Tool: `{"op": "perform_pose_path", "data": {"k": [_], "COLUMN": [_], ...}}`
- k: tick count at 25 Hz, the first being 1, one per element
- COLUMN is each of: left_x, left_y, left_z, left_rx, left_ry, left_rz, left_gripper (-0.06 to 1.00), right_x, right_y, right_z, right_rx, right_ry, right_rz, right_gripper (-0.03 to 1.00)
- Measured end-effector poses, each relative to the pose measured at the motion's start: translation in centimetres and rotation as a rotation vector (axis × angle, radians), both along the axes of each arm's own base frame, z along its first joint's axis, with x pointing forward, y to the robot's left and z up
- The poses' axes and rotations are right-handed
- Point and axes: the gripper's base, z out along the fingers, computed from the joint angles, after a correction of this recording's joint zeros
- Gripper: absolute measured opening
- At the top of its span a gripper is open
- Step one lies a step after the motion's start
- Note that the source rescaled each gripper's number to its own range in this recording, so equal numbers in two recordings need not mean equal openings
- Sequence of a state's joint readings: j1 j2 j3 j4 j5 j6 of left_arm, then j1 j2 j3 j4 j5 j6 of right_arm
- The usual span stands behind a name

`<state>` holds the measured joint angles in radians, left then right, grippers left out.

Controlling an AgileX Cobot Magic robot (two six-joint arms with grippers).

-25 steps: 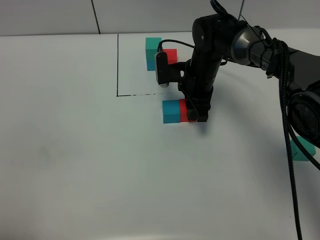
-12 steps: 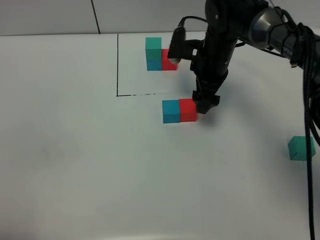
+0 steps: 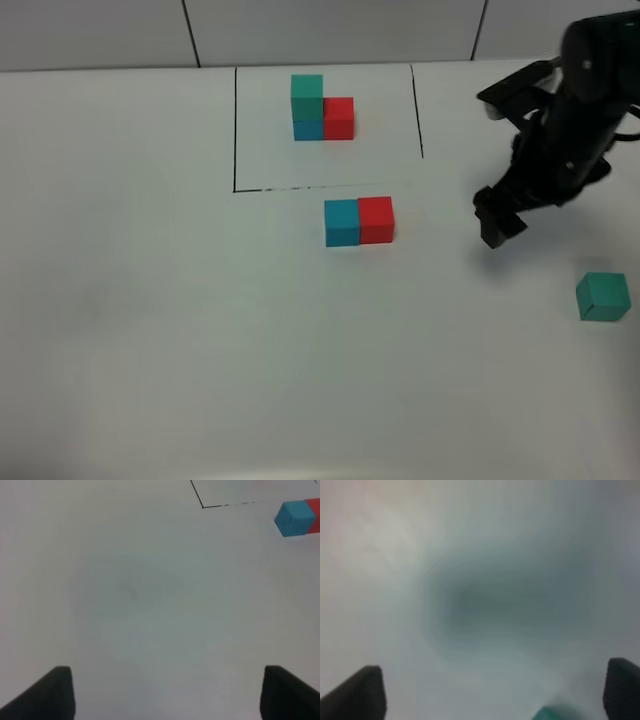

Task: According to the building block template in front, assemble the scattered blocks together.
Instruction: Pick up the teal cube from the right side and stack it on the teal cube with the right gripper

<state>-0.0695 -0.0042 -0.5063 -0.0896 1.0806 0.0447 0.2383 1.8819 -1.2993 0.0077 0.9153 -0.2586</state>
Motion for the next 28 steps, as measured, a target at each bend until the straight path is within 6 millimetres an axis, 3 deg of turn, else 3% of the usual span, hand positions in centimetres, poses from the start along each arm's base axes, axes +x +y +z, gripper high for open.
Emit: {"op": "perform_pose_path", "data": {"k": [5,9,15,22,28], "left_x": [0.0,0.0,0.0,0.0,0.0], "left_y": [0.0,0.0,0.0,0.0,0.0], "left_z": [0.0,0.0,0.0,0.0,0.0], "left_rx": [0.000,0.000,0.000,0.000,0.000], "left_ry": [0.000,0.000,0.000,0.000,0.000], "left_rz": [0.000,0.000,0.000,0.000,0.000], "left_gripper": [0.92,0.92,0.92,0.92,0.92], "right_x": [-3.7,-4.7,-4.3,-4.0,-4.0], "right_y": [-4.8,-7.4,-8.3,-9.1,-9.1], "right_z": [-0.8,-2.0,-3.2,-6.2,-7.1], "right_rx": [0.036,0.075,0.111,0.094,0.089], "right_ry": [-0.039,-0.044,-0.033,0.047,0.075], "right_rz": [-0.259,-0.446,-0.525,-0.548,-0.552], "right_gripper": [0.81,0.81,0.81,0.81,0.81]}}
